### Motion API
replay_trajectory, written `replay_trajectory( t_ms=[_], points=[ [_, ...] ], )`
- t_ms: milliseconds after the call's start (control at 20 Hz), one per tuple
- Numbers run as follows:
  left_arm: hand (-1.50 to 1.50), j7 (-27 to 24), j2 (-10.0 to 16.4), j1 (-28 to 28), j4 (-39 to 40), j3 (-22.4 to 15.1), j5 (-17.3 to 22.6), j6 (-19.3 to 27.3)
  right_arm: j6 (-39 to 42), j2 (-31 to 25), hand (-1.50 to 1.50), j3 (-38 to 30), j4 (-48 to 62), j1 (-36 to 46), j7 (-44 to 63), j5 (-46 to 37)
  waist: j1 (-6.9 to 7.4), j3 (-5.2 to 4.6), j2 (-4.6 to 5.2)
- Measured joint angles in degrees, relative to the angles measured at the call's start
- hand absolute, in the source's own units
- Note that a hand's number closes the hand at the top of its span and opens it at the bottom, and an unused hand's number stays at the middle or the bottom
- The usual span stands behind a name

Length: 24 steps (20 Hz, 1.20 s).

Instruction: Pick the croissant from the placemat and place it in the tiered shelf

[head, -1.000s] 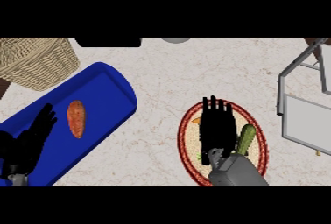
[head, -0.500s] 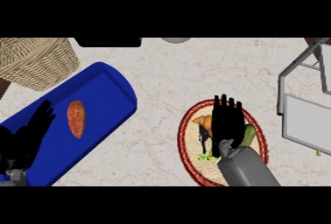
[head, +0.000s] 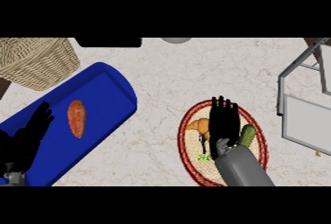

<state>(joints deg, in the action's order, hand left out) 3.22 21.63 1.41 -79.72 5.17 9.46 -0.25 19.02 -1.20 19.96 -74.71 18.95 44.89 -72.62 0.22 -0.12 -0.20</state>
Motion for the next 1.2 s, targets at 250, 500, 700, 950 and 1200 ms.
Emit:
replay_trajectory(
  t_ms=[250,500,700,950,1200],
  points=[
    [0.0,1.46,-1.3,0.18,-1.72,0.78,-1.24,-0.33,-1.17,0.26,1.5,-2.4,2.46,0.36,-2.32,0.79,0.02,-0.03,-0.12],
    [0.0,2.25,-1.91,0.0,-2.02,1.45,-1.86,-1.18,-3.62,-0.25,1.5,-2.44,4.55,0.48,-5.18,1.15,0.11,-0.28,-0.6],
    [0.0,2.23,-1.26,-0.77,-1.18,2.95,-1.69,-2.67,-3.89,-1.18,1.5,-2.06,4.42,0.86,-6.69,-0.17,0.05,-0.28,-0.56],
    [0.0,1.44,-2.54,-0.35,-1.04,3.0,-2.91,-2.92,-4.99,-1.12,1.5,-0.22,2.98,0.83,-6.52,-3.56,-0.02,-0.11,-0.25],
    [0.0,2.56,-2.66,0.0,-2.04,4.0,-2.81,-2.89,-5.6,-5.71,1.5,-0.26,-8.55,-4.89,-10.83,-2.14,-0.69,0.04,-0.14]
  ],
)
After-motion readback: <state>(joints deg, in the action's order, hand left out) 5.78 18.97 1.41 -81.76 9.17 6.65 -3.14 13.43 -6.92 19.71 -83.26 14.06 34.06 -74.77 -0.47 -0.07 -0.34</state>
